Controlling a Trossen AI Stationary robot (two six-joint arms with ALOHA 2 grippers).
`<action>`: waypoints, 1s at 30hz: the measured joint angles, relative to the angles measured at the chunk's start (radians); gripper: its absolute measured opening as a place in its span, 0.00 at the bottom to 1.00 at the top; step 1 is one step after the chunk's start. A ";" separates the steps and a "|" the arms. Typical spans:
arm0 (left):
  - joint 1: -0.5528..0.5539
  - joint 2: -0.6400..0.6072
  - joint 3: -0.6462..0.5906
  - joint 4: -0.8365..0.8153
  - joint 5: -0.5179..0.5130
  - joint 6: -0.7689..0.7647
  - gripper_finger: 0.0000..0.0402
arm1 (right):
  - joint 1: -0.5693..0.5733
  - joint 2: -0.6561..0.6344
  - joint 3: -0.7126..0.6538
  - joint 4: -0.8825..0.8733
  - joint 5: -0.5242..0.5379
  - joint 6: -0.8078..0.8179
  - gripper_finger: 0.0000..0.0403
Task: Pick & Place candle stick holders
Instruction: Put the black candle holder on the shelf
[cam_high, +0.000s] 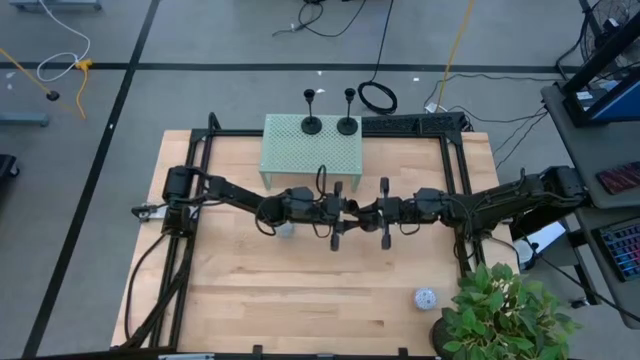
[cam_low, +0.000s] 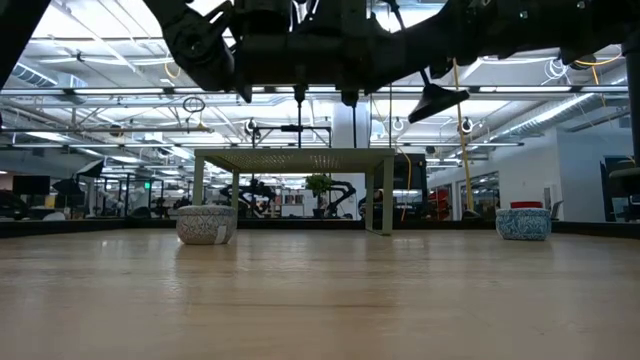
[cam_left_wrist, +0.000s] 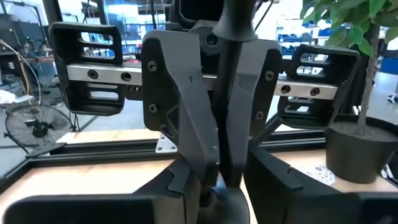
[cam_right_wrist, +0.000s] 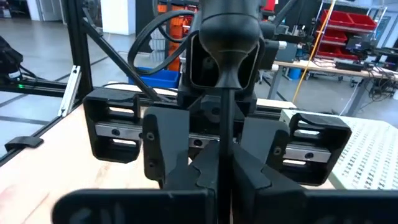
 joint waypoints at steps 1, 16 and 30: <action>0.000 0.000 0.000 -0.001 0.002 0.003 0.26 | 0.000 0.000 0.000 0.002 -0.001 -0.007 0.02; 0.012 -0.003 0.003 -0.007 -0.024 0.020 0.09 | 0.000 0.001 0.000 0.033 0.004 -0.006 0.03; 0.013 -0.004 0.003 -0.067 -0.062 -0.017 0.04 | 0.001 -0.001 0.000 -0.004 0.074 0.012 0.27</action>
